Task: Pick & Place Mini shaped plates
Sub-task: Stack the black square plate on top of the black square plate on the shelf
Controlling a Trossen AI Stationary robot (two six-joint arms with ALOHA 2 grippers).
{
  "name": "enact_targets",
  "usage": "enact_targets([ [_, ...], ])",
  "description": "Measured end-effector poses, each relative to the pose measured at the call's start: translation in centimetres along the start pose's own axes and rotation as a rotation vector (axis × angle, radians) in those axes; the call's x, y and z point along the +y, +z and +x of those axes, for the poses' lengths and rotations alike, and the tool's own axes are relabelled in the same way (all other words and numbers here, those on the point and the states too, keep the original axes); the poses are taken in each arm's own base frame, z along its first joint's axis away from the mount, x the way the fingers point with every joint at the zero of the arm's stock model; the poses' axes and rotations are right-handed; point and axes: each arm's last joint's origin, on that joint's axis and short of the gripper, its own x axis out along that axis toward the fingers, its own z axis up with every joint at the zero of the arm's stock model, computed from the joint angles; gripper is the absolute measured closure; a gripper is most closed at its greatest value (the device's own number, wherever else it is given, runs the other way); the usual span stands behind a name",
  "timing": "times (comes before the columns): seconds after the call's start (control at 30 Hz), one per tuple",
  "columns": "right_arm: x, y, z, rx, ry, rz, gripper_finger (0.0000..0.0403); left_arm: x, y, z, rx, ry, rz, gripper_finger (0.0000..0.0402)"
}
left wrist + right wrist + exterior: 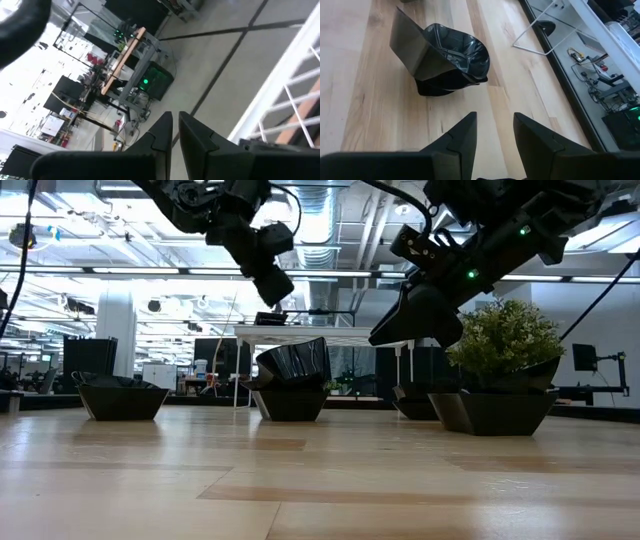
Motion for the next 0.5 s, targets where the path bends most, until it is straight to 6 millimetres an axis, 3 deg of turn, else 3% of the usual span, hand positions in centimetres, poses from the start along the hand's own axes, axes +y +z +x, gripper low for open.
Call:
enact_targets([
  [0.5, 0.01, -0.01, -0.01, 0.001, 0.001, -0.001, 0.028, -0.01, -0.46, 0.58, 0.047, 0.033, 0.06, 0.0368],
])
